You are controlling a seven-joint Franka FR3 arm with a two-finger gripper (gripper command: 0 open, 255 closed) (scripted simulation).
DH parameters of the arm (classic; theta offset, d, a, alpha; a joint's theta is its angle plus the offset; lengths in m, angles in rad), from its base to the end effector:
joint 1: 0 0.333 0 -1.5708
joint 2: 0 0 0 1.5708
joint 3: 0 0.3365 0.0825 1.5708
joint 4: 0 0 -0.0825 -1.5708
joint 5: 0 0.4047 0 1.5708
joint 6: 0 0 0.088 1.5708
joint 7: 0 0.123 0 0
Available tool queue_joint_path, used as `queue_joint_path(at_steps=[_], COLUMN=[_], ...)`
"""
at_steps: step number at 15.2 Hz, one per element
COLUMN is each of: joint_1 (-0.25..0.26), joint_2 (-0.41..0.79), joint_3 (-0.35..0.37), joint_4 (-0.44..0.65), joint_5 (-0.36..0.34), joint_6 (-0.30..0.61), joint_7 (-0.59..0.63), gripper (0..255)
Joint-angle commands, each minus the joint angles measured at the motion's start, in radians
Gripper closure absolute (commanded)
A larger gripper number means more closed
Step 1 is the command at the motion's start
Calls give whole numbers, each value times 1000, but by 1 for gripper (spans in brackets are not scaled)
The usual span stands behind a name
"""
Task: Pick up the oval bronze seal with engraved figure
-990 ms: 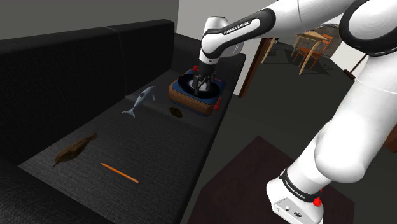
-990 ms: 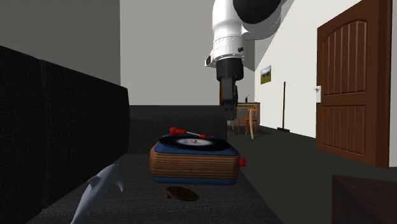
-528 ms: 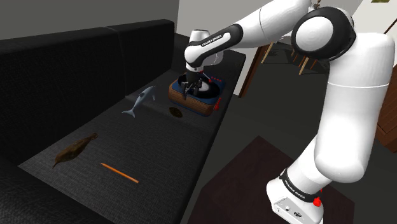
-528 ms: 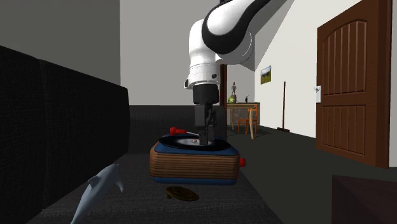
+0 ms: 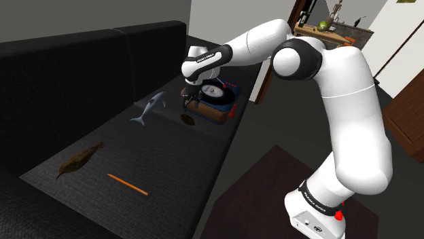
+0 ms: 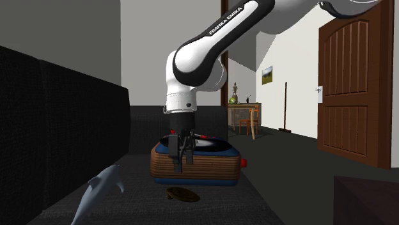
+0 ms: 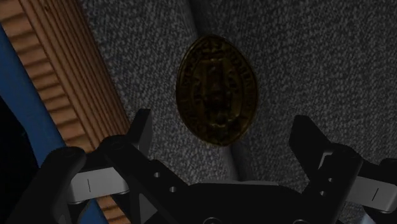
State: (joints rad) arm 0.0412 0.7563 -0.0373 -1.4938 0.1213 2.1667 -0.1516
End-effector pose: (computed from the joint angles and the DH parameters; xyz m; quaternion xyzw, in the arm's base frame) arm 0.7352 0.0133 0.2016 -0.9974 -0.0461 0.0384 0.0387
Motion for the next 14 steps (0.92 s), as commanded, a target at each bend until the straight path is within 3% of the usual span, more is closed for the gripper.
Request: queue_joint_path(at_steps=[1, 2, 11, 12, 14], joint_1=[2, 2, 0, -1, -1], joint_2=[94, 126, 199, 199, 182], joint_3=[8, 10, 14, 14, 14], joint_4=[112, 153, 173, 173, 145], joint_5=[4, 5, 7, 7, 8], joint_6=[-22, -32, 20, 21, 32], joint_7=[5, 6, 1, 1, -1], gripper=[0, 0, 0, 255, 255])
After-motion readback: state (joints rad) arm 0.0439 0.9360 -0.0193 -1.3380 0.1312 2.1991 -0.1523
